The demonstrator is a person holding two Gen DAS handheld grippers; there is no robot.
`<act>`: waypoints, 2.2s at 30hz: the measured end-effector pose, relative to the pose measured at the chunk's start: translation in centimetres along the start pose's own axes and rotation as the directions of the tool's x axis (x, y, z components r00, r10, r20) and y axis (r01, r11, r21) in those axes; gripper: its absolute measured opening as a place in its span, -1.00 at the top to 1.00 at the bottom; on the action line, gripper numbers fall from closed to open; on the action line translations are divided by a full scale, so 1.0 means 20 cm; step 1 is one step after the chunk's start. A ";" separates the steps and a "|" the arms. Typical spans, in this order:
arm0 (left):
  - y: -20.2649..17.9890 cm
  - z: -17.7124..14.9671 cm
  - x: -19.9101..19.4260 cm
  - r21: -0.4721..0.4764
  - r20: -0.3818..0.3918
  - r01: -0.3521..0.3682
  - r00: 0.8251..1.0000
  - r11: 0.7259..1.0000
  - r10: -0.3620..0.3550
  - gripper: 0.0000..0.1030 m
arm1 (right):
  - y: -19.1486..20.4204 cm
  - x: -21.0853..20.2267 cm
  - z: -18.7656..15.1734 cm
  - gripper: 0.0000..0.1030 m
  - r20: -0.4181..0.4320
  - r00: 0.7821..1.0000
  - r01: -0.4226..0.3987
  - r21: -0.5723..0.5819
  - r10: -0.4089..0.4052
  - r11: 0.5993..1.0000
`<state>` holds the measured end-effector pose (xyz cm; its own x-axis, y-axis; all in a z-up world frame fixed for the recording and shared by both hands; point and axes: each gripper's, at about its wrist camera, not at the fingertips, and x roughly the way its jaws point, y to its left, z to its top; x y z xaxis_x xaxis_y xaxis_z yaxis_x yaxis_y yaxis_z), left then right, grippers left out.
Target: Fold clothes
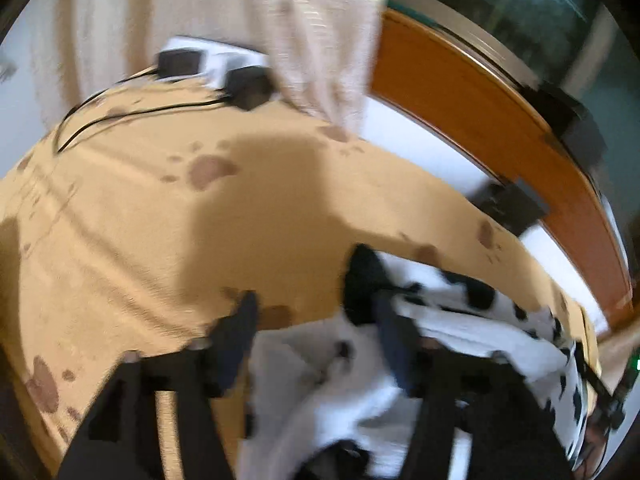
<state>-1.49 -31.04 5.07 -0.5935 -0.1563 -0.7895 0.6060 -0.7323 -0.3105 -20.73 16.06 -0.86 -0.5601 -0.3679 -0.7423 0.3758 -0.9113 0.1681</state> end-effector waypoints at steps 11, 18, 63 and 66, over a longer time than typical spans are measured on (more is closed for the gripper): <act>-0.02 -0.03 -0.34 0.077 0.187 -0.062 0.981 0.995 0.047 -0.47 | 0.11 -0.36 0.00 -0.20 0.202 0.975 0.096 -0.032 -0.088 0.995; -0.46 -0.18 -0.26 0.431 0.105 -0.014 0.994 0.902 -0.034 -0.58 | 0.52 -0.42 0.00 -0.21 0.202 0.979 0.046 -0.313 0.019 0.949; -0.58 -0.31 0.18 0.475 -0.037 -0.029 0.998 0.879 0.053 -1.00 | 0.75 0.26 0.05 -0.68 -0.161 0.987 -0.035 -0.382 -0.029 0.924; -0.57 -0.32 0.17 0.469 -0.040 -0.006 0.999 0.883 0.028 -1.00 | 0.74 0.24 0.04 -0.68 -0.151 0.988 -0.040 -0.383 -0.020 0.923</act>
<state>-6.96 -19.03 2.58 -0.5545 -0.1504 -0.8185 0.2902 -0.9568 -0.0207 -18.46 0.71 -1.51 -0.4496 -0.3173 -0.8350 0.6515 -0.7559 -0.0636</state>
